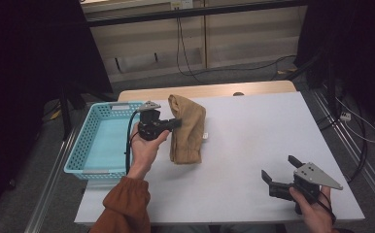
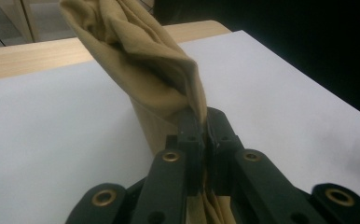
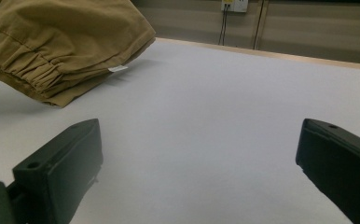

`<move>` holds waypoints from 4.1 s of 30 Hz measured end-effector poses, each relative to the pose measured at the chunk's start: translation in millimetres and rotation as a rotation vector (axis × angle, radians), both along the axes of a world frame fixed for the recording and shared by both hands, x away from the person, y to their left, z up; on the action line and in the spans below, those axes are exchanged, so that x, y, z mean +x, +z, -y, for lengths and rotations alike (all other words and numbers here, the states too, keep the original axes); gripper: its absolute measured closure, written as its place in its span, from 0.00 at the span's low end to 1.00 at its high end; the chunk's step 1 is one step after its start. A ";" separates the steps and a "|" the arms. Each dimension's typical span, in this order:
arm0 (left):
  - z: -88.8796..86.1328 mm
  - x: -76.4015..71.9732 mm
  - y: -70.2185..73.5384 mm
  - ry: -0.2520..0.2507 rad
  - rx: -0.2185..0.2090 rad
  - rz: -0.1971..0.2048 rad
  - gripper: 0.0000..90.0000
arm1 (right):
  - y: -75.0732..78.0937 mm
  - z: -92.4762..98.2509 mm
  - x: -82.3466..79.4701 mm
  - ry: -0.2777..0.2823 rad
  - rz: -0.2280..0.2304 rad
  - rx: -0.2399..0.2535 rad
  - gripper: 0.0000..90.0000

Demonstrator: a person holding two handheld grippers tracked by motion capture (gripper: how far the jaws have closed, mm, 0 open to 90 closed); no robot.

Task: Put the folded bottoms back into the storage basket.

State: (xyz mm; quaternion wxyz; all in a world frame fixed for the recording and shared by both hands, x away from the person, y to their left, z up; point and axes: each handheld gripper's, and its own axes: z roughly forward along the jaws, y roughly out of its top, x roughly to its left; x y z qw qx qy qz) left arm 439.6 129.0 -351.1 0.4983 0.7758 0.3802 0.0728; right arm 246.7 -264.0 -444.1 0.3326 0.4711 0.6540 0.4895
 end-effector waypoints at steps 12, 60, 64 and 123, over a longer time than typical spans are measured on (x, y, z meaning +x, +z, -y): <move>-11.9 -5.3 13.3 -0.008 -0.031 0.012 0.96 | 0.5 -0.1 -1.7 0.000 0.002 -0.001 0.00; -74.9 -23.3 62.3 0.039 -0.087 0.085 0.96 | 1.1 0.9 -4.0 -0.004 0.012 0.001 0.00; -79.2 -26.4 68.4 0.033 -0.087 0.096 0.96 | 1.1 0.8 -4.1 -0.003 0.012 0.001 0.00; -184.2 -52.0 107.9 0.215 -0.170 0.156 0.96 | 1.6 -1.4 -3.3 0.005 0.021 -0.012 0.00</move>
